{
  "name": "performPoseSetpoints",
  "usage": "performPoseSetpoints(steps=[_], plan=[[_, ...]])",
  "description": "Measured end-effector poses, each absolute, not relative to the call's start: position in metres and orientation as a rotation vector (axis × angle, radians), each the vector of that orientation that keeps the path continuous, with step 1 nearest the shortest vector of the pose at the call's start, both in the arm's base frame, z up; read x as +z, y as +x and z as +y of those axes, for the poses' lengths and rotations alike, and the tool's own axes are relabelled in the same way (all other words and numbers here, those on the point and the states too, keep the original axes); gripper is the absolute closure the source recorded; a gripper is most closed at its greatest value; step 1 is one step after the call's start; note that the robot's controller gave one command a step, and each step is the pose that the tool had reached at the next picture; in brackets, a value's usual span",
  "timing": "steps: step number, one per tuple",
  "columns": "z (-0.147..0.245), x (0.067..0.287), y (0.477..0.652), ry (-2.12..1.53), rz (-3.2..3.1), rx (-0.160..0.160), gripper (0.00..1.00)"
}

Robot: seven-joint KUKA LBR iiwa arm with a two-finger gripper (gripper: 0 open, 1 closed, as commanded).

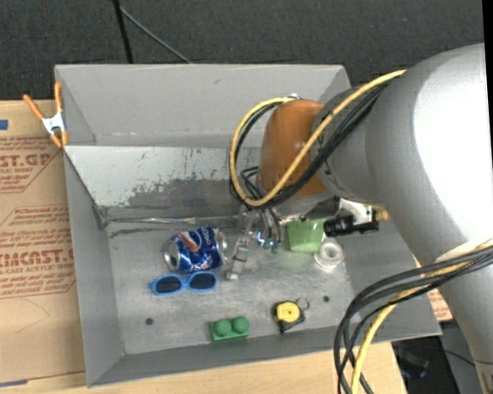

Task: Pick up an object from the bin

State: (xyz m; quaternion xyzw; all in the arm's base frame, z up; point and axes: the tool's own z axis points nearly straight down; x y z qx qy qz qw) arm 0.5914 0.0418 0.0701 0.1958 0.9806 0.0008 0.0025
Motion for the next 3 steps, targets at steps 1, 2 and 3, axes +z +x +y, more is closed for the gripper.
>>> performPoseSetpoints(steps=[1, 2, 3], plan=[[0.044, 0.069, 0.57, 1.031, 2.969, 0.0, 0.0], [0.046, 0.07, 0.589, 0.937, 2.996, -0.001, 0.0], [0.045, 0.07, 0.589, 0.937, 2.997, -0.002, 1.0]])
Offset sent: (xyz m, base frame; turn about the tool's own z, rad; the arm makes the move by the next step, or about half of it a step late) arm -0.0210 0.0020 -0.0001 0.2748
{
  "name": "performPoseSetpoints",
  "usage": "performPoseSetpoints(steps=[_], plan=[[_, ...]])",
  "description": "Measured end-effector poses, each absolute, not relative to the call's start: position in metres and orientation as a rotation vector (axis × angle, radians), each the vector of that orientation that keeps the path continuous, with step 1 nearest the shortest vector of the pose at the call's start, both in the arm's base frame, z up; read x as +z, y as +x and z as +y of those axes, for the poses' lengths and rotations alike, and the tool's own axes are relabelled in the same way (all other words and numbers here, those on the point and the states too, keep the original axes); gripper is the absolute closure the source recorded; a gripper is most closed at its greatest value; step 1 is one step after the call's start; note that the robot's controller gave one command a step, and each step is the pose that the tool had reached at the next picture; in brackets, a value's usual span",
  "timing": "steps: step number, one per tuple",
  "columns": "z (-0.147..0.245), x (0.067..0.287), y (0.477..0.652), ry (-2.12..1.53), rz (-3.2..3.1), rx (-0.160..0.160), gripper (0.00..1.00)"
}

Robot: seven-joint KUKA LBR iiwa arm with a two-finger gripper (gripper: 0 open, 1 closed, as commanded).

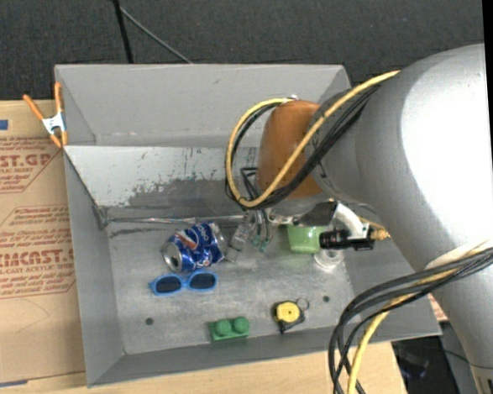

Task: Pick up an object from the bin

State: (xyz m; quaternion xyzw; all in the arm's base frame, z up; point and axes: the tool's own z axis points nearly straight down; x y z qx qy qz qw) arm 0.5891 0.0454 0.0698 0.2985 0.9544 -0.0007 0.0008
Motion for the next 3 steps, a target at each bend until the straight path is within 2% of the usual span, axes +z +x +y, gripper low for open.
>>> performPoseSetpoints(steps=[1, 2, 3], plan=[[0.029, 0.14, 0.586, 0.918, 2.996, 0.003, 1.0], [0.009, 0.301, 0.544, 0.183, 3.127, 0.0, 1.0], [0.01, 0.298, 0.544, 0.183, 3.133, 0.0, 0.0]])
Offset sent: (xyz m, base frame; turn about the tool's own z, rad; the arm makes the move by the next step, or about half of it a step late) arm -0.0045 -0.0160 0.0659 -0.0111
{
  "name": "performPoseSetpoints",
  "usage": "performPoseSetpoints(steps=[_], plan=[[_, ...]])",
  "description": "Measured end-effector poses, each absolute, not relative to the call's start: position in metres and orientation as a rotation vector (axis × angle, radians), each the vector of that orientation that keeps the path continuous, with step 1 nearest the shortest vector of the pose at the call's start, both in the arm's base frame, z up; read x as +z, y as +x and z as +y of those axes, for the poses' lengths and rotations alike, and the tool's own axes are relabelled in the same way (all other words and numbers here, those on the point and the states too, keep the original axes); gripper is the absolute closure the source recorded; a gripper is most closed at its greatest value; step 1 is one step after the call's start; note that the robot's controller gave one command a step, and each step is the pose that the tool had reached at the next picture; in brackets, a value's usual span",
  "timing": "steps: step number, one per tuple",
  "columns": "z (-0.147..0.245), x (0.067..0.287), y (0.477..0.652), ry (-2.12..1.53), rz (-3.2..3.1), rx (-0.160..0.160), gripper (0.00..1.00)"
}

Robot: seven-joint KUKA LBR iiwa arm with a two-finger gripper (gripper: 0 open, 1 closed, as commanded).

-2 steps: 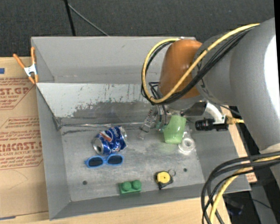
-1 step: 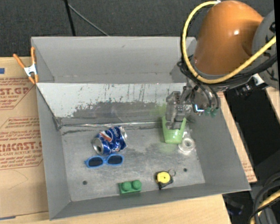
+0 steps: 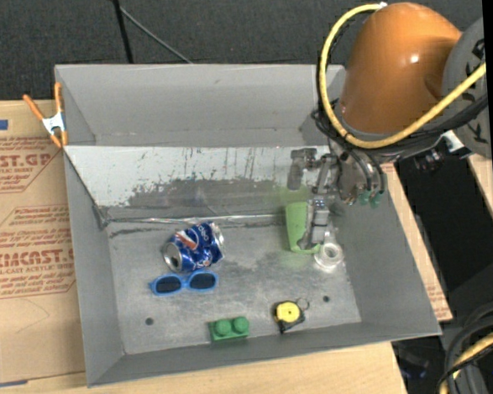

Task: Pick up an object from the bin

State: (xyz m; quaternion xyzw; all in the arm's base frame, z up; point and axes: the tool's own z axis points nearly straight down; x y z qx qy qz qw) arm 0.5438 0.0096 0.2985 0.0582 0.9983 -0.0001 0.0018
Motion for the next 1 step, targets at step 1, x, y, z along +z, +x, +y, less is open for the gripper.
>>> performPoseSetpoints(steps=[1], plan=[[-0.0045, 0.1341, 0.5633, -0.363, 3.125, 0.001, 0.0]])
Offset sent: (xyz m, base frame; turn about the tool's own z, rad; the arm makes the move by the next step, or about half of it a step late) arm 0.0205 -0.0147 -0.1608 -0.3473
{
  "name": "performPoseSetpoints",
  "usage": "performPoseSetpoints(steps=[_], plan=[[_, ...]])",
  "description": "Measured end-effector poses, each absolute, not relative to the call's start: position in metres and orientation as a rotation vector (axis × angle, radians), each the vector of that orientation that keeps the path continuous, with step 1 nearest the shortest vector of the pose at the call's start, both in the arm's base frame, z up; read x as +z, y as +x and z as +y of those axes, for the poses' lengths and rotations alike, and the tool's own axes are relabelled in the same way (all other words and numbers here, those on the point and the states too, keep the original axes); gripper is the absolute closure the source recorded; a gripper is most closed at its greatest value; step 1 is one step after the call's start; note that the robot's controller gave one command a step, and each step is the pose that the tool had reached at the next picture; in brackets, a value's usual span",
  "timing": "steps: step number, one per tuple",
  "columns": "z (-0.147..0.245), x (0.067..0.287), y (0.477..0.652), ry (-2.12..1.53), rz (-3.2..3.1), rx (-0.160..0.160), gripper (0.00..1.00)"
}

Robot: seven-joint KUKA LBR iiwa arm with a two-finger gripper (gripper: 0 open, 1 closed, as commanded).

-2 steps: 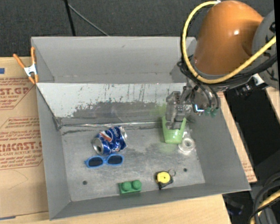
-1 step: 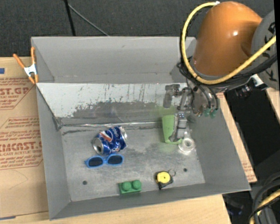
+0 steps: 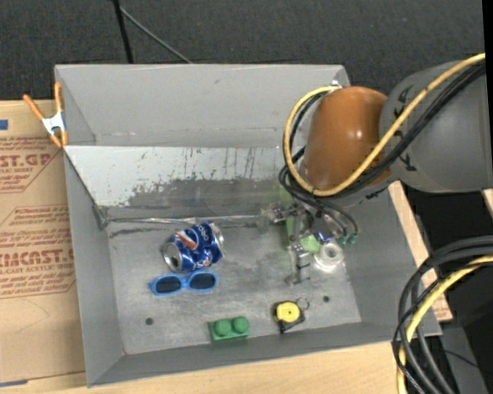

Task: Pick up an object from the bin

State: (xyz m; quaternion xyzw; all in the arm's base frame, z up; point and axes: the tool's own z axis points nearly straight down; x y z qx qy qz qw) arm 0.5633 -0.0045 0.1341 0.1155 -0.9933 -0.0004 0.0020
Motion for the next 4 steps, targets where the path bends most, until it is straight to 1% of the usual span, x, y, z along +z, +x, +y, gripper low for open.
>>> performPoseSetpoints(steps=[1, 2, 3, 4], plan=[[-0.091, 0.15, 0.503, 0.276, -3.127, 0.004, 0.0], [-0.043, 0.11, 0.514, 0.336, -3.122, -0.005, 0.0], [-0.131, 0.073, 0.5, 0.514, -3.096, 0.002, 0.0], [-0.052, 0.072, 0.516, 0.669, -3.072, -0.006, 0.0]])
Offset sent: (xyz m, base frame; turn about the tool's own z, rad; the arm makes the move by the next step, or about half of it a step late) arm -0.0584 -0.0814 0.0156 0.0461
